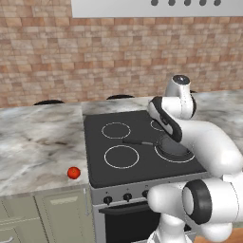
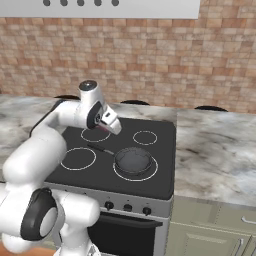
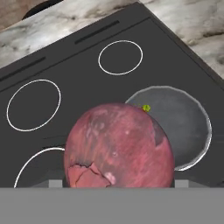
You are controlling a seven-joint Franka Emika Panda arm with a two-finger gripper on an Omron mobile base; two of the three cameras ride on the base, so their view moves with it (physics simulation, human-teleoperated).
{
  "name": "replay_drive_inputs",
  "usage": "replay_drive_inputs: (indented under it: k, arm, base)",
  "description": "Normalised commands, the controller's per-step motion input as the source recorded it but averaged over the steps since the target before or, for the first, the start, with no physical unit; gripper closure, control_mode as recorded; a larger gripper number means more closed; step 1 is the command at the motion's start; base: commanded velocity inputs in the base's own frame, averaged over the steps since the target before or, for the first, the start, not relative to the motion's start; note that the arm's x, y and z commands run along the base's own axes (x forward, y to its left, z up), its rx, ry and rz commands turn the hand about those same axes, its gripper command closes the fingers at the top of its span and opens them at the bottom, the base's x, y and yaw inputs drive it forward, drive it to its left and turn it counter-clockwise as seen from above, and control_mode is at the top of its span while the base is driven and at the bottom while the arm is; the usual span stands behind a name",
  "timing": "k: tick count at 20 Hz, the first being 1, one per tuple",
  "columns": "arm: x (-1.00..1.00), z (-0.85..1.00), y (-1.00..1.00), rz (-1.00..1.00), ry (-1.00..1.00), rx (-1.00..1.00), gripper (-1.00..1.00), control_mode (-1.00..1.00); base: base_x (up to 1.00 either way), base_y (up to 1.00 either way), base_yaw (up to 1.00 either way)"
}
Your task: Place the pan on the front right burner on the stove. Then place the tomato and the onion in the pan and turn on the front right burner.
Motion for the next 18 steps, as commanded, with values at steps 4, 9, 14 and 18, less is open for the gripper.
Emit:
replay_drive_inputs:
  k: [4,9,14,18]
  arm:
    - [-0.23,0.0,-0.45,-0.2,0.14,0.0,1.0,-1.0]
    - [-0.18,-0.01,-0.38,-0.14,0.14,0.0,1.0,-1.0]
    - [-0.07,-0.17,-0.27,-0.03,0.13,0.0,1.0,-1.0]
    - [0.0,-0.39,-0.17,0.0,0.06,0.0,1.0,-1.0]
  base:
    - [0.0,0.0,0.0]
    - [0.0,0.0,0.0]
    - [0.0,0.0,0.0]
    - [0.0,0.0,0.0]
